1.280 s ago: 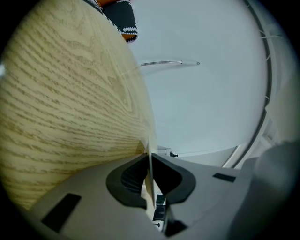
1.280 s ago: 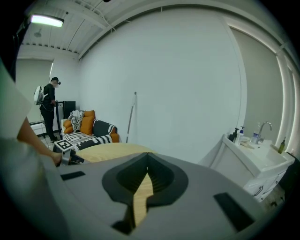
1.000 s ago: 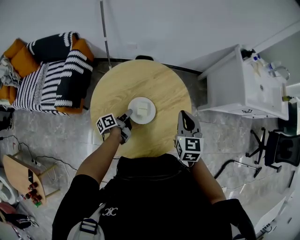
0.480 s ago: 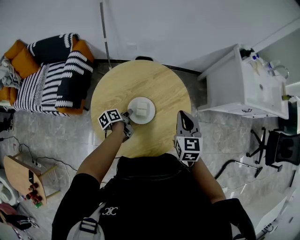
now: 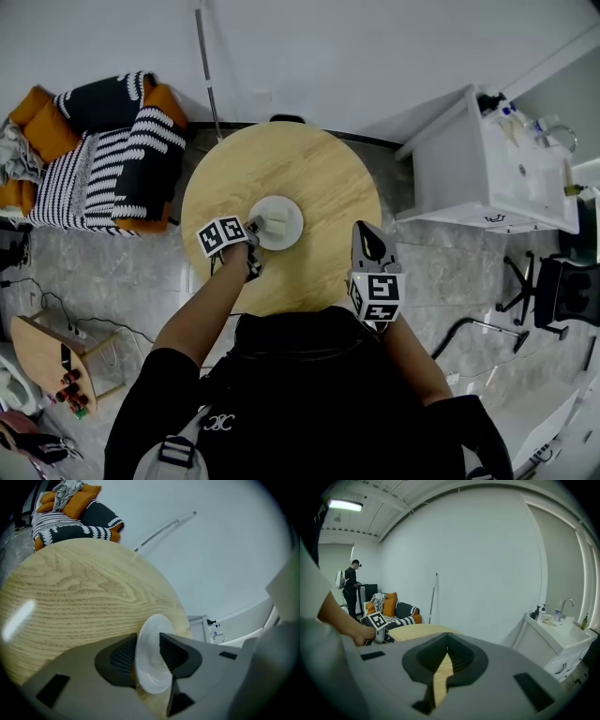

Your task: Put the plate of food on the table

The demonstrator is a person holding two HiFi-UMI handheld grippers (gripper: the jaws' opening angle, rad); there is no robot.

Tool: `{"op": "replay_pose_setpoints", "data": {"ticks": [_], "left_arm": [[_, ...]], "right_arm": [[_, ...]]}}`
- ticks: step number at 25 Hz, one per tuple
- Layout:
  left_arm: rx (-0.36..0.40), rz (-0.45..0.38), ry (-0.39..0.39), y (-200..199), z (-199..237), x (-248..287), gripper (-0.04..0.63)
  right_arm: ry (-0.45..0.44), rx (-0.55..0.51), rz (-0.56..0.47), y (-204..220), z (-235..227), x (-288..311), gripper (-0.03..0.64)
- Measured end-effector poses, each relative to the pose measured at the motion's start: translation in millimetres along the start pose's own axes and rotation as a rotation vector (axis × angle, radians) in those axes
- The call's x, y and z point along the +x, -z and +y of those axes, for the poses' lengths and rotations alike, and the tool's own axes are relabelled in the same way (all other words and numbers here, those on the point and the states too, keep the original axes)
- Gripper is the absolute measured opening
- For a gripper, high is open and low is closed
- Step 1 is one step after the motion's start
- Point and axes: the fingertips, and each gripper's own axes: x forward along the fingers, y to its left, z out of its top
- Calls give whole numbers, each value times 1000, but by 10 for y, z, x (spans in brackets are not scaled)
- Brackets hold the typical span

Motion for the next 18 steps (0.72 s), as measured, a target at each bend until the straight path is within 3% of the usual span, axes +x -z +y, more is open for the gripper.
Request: {"op": "replay_pose_setpoints", "data": {"ticks": [4,11,18], "left_arm": [[4,-16,-30,-21,26,-25,137],[148,-44,-155,-78,133,-132,138],[177,-101,-148,-200,72,-281,135]], "right_arm": [[-8,0,-5,-21,3,14,8],[-17,7,-7,-13,-18,22,8],[-43,11,-13,-8,6,52,8]]}}
